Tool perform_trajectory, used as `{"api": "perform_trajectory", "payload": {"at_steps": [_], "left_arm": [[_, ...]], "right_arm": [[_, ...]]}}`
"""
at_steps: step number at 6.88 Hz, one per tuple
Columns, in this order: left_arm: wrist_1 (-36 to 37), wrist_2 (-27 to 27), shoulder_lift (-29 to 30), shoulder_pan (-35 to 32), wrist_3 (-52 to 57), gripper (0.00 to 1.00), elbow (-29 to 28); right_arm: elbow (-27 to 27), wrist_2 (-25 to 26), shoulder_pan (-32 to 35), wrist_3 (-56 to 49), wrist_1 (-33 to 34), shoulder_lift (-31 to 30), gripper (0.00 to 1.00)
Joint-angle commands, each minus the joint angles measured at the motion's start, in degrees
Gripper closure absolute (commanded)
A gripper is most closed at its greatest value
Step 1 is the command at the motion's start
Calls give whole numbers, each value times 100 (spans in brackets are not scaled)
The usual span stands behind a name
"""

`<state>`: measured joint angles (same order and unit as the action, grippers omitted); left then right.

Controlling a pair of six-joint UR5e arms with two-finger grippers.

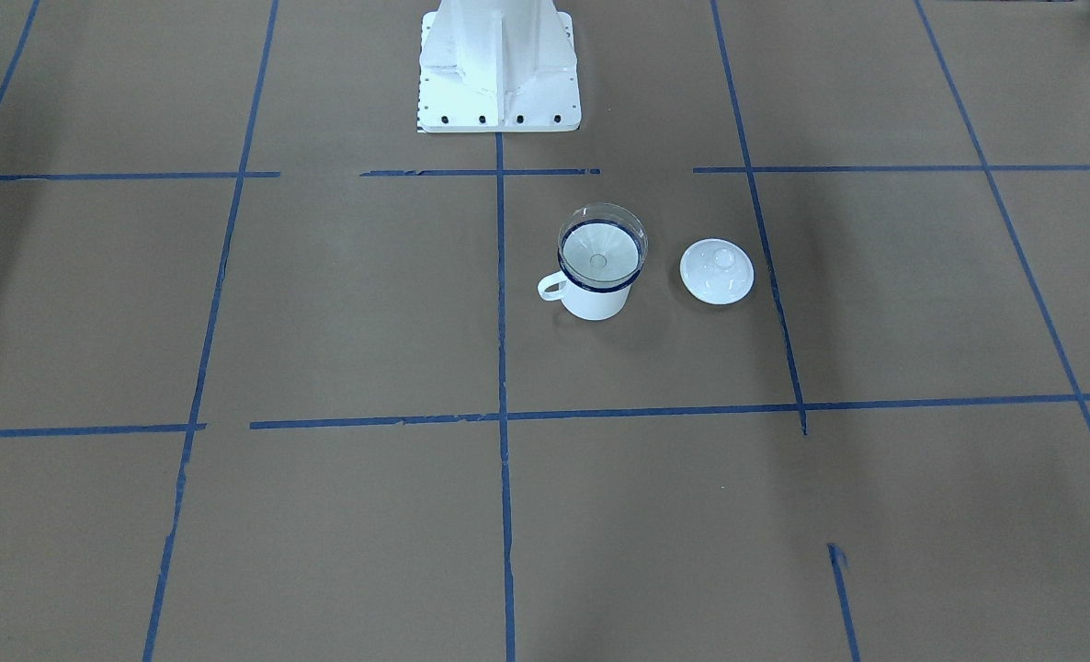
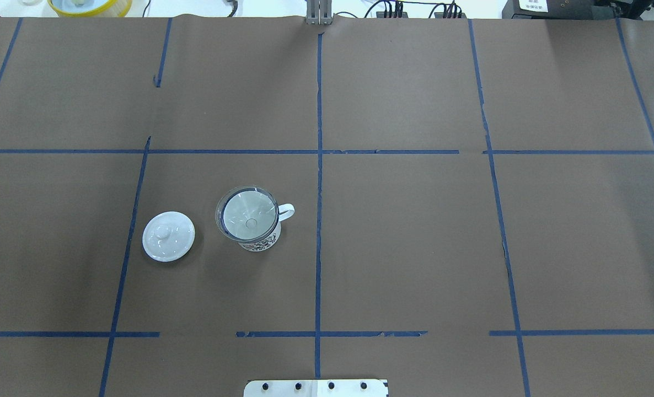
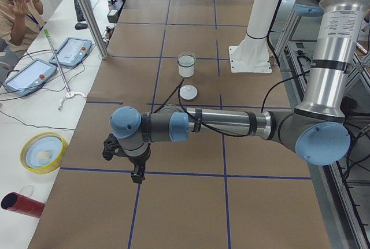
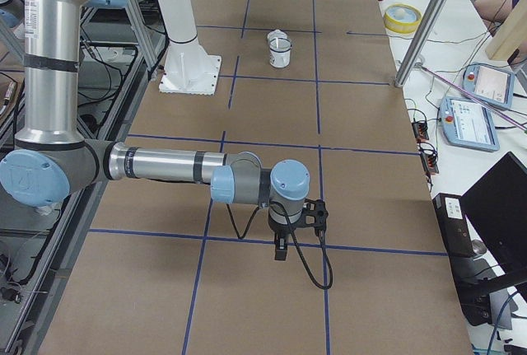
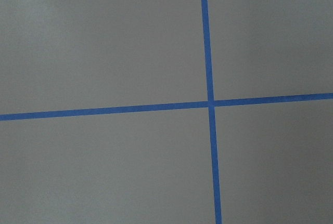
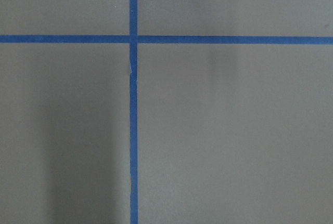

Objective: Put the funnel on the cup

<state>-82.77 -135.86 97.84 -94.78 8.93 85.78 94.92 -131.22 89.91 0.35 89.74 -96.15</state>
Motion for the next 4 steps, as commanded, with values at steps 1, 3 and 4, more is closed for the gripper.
{"api": "perform_trajectory", "payload": {"at_steps": [1,3,4], "left_arm": [[-20,-283,7,3,-286,0,-62],[-239,-292,-63,3,-321,0,-71],[-309,-300,-38,3,-313,0,-71]], "right_arm": [[-9,0,0,0,0,0,0],[-9,0,0,0,0,0,0],[0,0,0,0,0,0,0]]}}
